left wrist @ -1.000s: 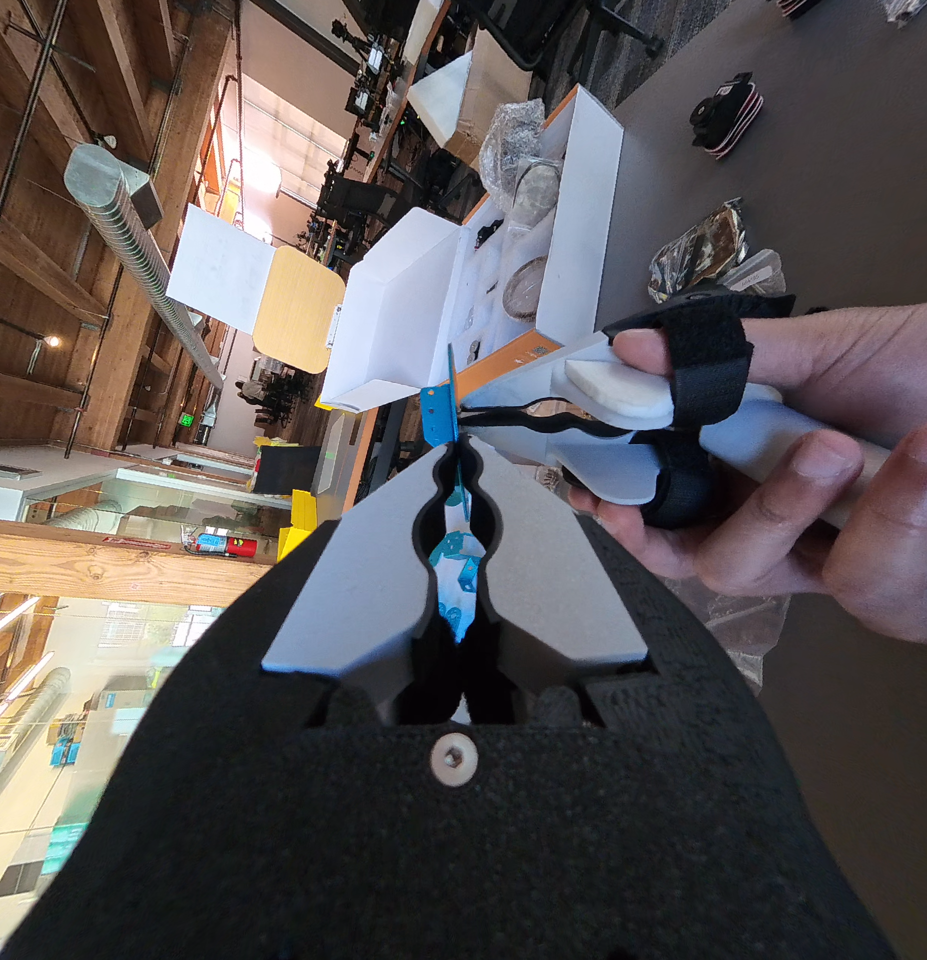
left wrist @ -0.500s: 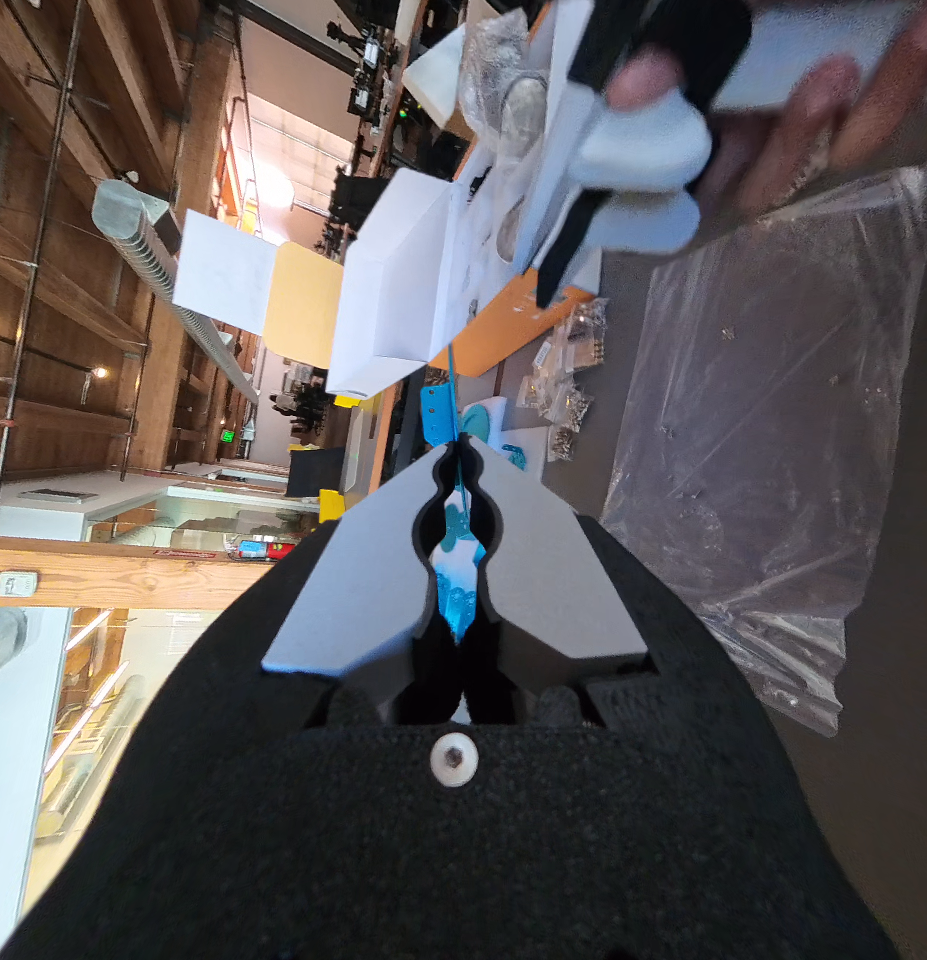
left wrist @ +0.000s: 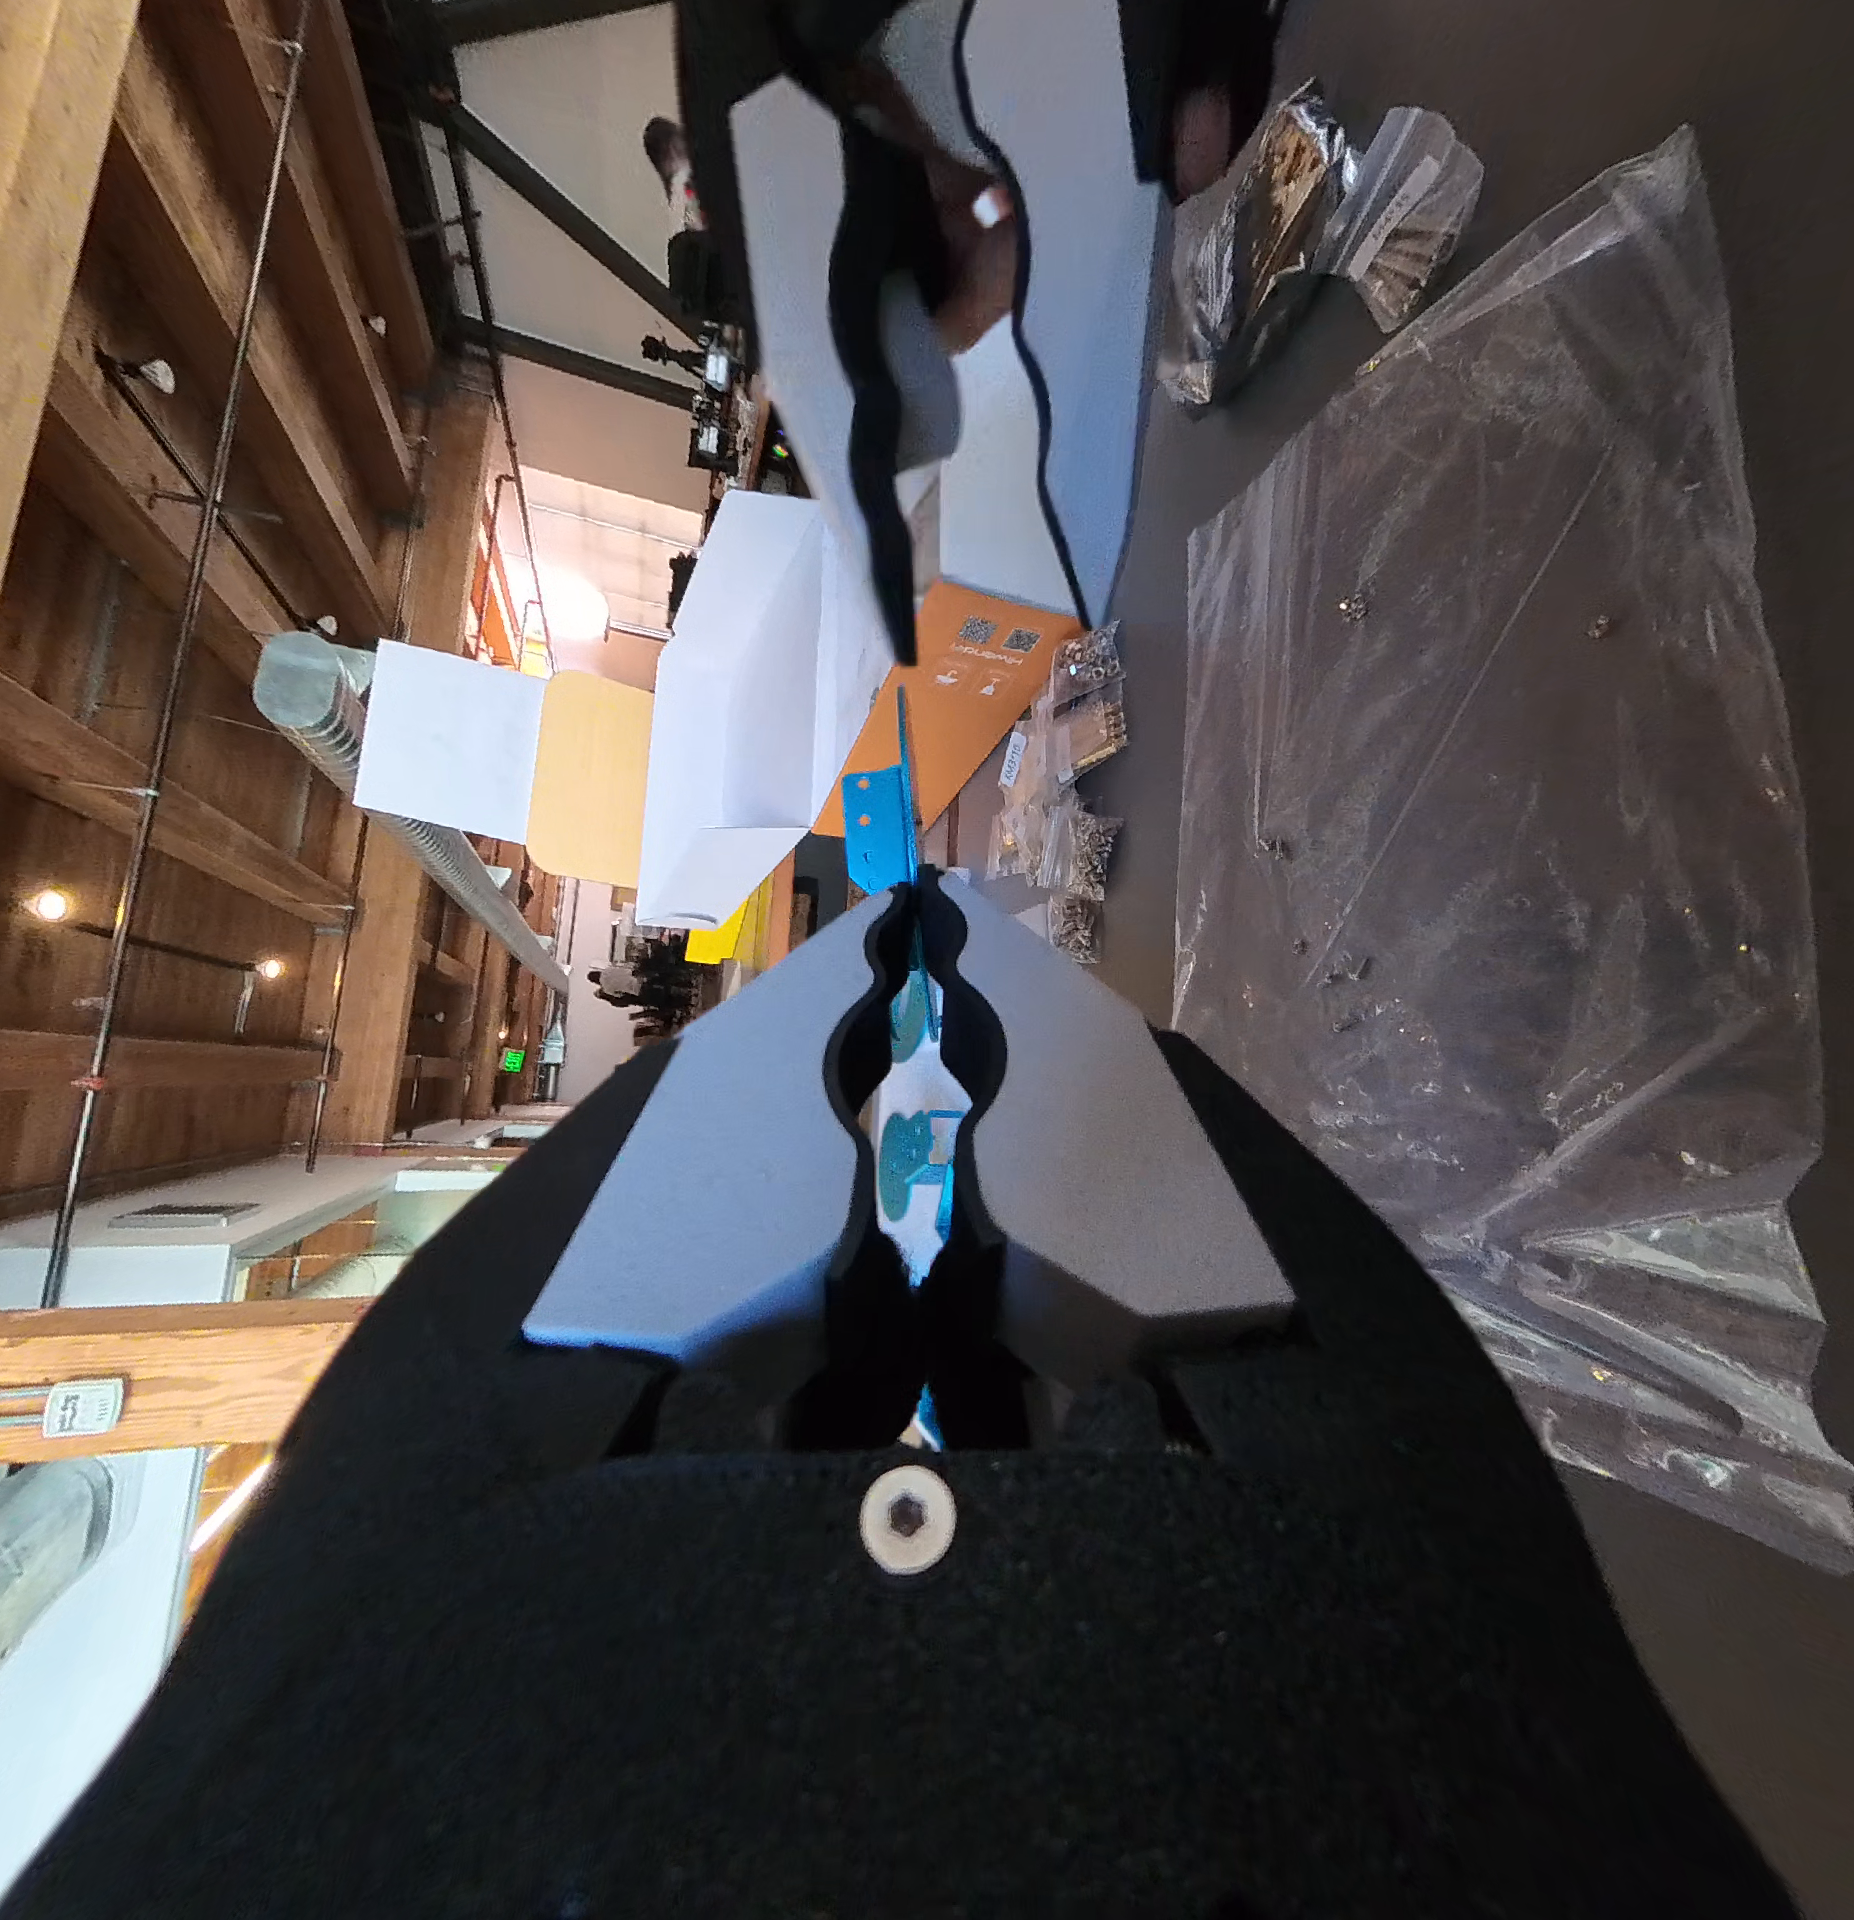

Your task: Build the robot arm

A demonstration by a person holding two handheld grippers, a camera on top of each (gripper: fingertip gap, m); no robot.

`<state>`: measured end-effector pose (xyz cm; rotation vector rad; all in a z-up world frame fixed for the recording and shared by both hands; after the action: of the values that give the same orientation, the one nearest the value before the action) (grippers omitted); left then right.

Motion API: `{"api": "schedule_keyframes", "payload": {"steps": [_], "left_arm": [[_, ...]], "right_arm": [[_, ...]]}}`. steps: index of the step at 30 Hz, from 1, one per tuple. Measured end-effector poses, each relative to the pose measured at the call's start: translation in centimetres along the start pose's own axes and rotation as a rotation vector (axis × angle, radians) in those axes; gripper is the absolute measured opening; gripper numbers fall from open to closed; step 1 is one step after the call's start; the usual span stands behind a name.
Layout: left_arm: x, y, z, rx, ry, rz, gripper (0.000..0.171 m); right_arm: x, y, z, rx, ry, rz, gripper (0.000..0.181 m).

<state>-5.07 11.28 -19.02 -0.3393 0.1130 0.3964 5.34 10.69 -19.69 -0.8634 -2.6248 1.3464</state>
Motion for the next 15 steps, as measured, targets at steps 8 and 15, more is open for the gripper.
{"api": "schedule_keyframes", "payload": {"steps": [8,15], "left_arm": [[0.3,0.0,-0.3,0.077,0.001,-0.041,0.000],[0.4,-0.4,-0.9,0.185,0.008,-0.080,0.000]], "right_arm": [[1.5,-1.8,-0.8,-0.128,-0.092,-0.009,0.039],[1.3,-1.8,-0.7,-0.210,-0.158,0.032,0.028]]}}
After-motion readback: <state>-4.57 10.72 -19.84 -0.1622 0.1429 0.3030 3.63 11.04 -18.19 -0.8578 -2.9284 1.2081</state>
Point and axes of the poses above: each gripper's, where its closed fingertips meet, x out along the fingers, y out of its underside, z = x × y across the jaws, the point moved 4 cm from there along -x, back along the fingers, and after that the axes turned 10 degrees about -z, right-handed, at the moved point
